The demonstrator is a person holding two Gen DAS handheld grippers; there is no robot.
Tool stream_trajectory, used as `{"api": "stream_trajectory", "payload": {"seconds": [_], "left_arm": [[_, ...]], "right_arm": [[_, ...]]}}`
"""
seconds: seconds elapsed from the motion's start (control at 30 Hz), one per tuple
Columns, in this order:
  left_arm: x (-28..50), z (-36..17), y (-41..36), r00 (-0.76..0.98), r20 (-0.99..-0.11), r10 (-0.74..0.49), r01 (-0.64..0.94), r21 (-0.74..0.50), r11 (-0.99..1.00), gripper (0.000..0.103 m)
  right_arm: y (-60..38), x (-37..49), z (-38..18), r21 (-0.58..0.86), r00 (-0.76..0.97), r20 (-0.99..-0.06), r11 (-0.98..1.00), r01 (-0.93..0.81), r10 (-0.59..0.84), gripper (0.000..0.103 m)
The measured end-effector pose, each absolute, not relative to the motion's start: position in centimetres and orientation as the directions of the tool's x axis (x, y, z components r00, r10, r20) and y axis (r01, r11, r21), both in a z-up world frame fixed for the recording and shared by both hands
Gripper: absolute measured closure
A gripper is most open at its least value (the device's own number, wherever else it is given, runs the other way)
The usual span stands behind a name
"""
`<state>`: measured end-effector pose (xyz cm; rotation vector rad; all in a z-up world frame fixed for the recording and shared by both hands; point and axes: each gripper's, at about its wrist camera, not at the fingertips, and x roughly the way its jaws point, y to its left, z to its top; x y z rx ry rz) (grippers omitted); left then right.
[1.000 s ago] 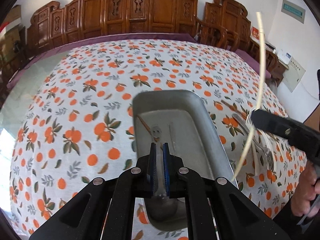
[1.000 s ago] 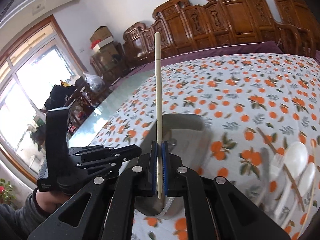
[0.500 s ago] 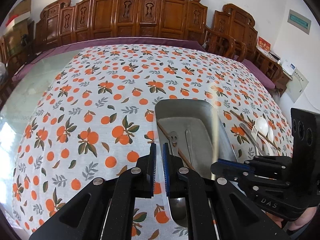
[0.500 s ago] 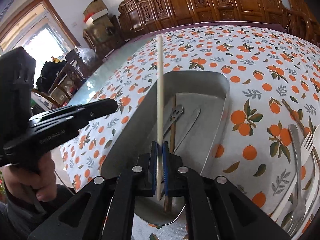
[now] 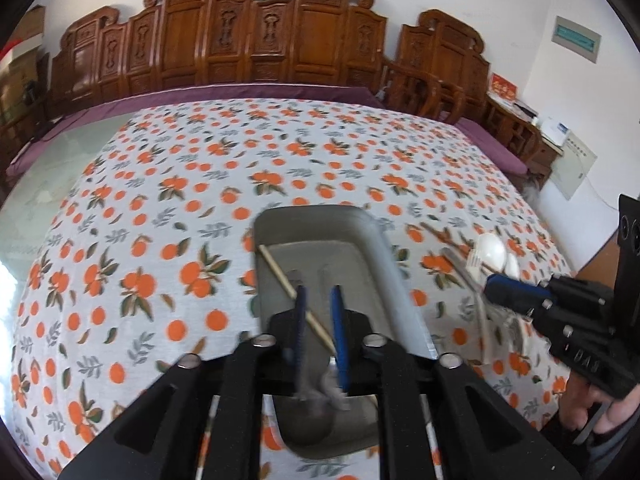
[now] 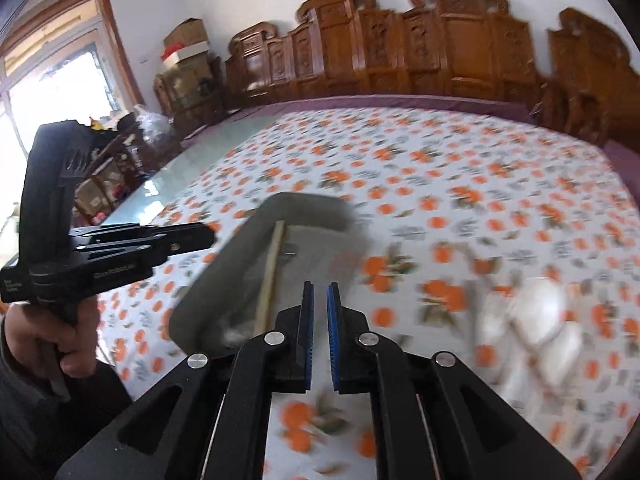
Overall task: Organize utensils
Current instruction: 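Lower the spoon into the tray and open the left gripper while the right gripper drops its chopstick in, then grasp a metal fork with the right gripper while the left gripper moves to the pile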
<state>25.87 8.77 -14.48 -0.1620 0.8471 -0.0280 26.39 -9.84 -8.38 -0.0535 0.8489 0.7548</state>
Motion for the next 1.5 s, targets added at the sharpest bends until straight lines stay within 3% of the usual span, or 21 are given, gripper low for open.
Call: {"api": "stream_trajectory", "payload": {"seconds": [0.17, 0.23, 0.43, 0.9, 1.5], "left_arm": [[26.0, -14.2, 6.0, 0.667, -0.733, -0.135, 0.017, -0.167, 0.986, 0.082], [26.1, -14.2, 5.2, 0.667, -0.730, -0.149, 0.032, -0.172, 0.985, 0.074], [26.1, -14.5, 2.4, 0.660, -0.730, -0.180, 0.083, -0.168, 0.982, 0.065], [25.9, -15.6, 0.0, 0.633, -0.747, -0.205, 0.120, -0.168, 0.979, 0.063], [25.9, -16.7, -1.9, 0.613, -0.765, -0.197, 0.149, -0.132, 0.980, 0.062]], "right_arm": [[-14.8, 27.4, -7.2, 0.179, 0.506, -0.702, 0.811, -0.557, 0.502, 0.093], [-16.7, 27.7, -7.2, 0.157, 0.529, -0.709, 0.836, -0.526, 0.467, 0.093], [-19.5, 27.2, -8.9, 0.096, 0.550, -0.740, 0.869, -0.485, 0.388, 0.093], [-16.0, 29.0, -14.9, 0.084, 0.433, -0.831, 0.849, -0.522, 0.349, 0.093], [-14.9, 30.2, -16.4, 0.053, 0.401, -0.866, 0.851, -0.522, 0.300, 0.090]]}}
